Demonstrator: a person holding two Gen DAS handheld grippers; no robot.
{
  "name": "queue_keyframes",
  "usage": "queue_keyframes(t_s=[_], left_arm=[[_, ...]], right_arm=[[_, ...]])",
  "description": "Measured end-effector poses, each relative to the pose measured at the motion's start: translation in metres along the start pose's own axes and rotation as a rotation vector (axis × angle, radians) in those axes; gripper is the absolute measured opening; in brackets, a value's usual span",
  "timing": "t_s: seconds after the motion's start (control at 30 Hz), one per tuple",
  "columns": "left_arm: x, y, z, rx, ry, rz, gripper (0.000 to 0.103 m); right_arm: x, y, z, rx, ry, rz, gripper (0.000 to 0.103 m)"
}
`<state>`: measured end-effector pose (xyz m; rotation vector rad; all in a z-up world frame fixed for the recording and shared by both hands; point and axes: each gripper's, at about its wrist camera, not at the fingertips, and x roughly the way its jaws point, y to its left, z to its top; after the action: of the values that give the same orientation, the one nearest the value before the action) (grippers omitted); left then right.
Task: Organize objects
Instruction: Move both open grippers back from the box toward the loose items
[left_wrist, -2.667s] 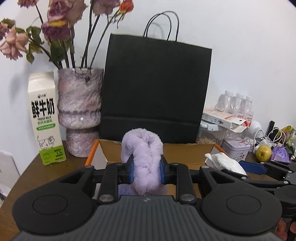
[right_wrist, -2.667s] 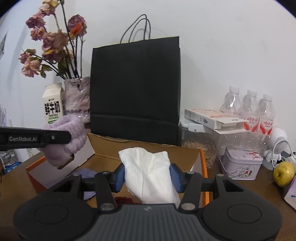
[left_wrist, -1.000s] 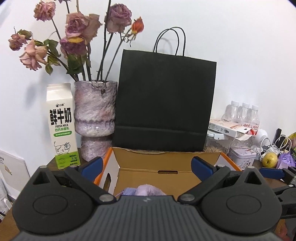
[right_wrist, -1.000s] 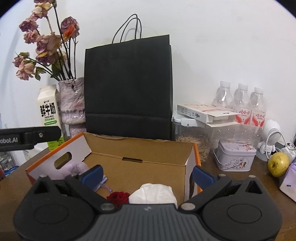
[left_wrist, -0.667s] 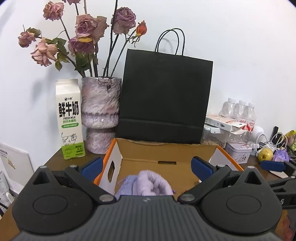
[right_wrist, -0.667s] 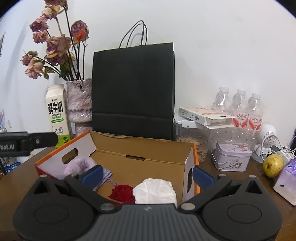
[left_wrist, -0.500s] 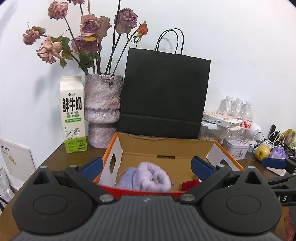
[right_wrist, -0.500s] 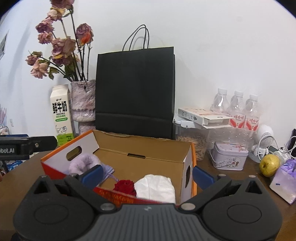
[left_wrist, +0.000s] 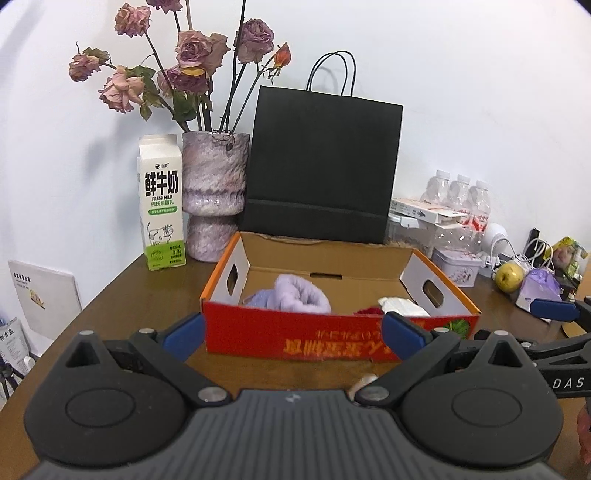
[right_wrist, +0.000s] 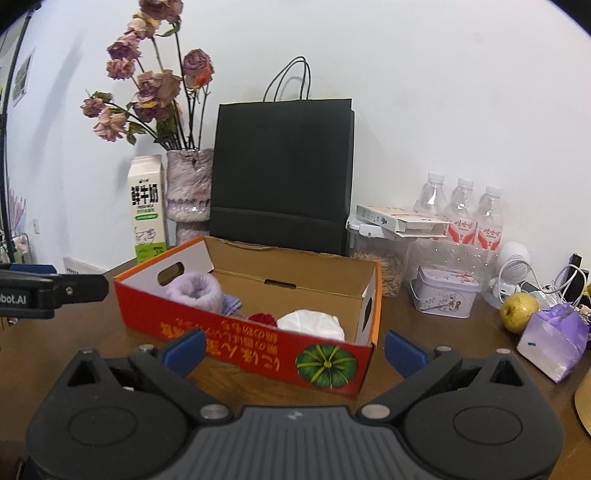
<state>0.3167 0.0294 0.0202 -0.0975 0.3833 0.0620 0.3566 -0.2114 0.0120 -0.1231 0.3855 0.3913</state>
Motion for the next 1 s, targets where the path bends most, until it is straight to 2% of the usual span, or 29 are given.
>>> queue_keyframes(t_s=[0.5, 1.0], left_arm=[[-0.046, -0.009, -0.042, -0.021, 0.060, -0.018, 0.103], [-0.074, -0.016, -0.087, 0.012, 0.109, -0.036, 0.103]], right_arm=[[-0.052, 0.011, -0.034, -0.011, 0.008, 0.030, 0.103], [-0.085, 0.013, -0.082, -0.025, 0.067, 0.000, 0.103]])
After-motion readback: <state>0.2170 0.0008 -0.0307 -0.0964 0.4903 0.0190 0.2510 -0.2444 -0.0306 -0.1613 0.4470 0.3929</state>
